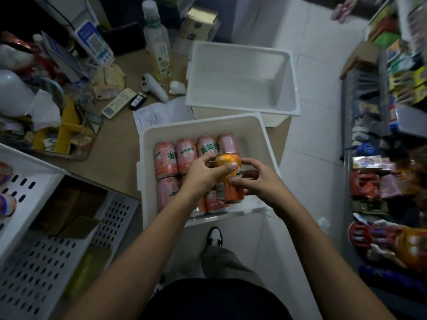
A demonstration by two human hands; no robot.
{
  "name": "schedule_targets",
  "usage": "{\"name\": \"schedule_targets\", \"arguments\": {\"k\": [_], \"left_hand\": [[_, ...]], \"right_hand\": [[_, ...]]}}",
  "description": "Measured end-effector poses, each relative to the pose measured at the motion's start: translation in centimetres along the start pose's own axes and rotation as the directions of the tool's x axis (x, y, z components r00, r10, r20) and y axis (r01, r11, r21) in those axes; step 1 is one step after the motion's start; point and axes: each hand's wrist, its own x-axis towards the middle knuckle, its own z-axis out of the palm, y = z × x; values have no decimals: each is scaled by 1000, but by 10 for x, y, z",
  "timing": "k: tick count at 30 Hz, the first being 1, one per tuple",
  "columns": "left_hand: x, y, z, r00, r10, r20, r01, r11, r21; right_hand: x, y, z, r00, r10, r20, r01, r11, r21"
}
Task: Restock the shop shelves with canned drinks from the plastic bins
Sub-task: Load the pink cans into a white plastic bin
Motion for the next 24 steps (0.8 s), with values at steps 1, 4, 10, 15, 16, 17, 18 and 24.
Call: {"name": "schedule_targets", "arguments": {"k": [1,4,10,15,16,17,18,24], "left_hand": [[1,-2,4,1000,-9,16,8,1000,4],[3,-4,11,1000,-11,18,10,1000,27],[6,2,-16,992,-30,-125,27,999,-30],[2,-1,-43,978,-57,-202,40,996,-85],[2,-1,-46,976,-60,-207,42,995,-90],[1,0,-48,976,-64,-210,45,995,-92],[0,0,-50,974,-68,-214,48,994,-94],[-8,-2,-63,970,-71,-233,38,989,-143]], "right_hand": [[-1,3,-4,1000,10,-23,-10,1000,-12],[-2,12,-15,993,45,-107,-53,996,-74],[7,21,-19,958,64,-280,-187,878,-440],[18,28,-3,956,62,-285,-236,740,-629],[22,31,0,958,65,-279,-235,736,-634],[24,32,2,960,73,-272,-235,740,-631],[27,34,4,960,86,-266,-241,740,-628],[40,38,15,963,122,-241,-253,723,-644]]}}
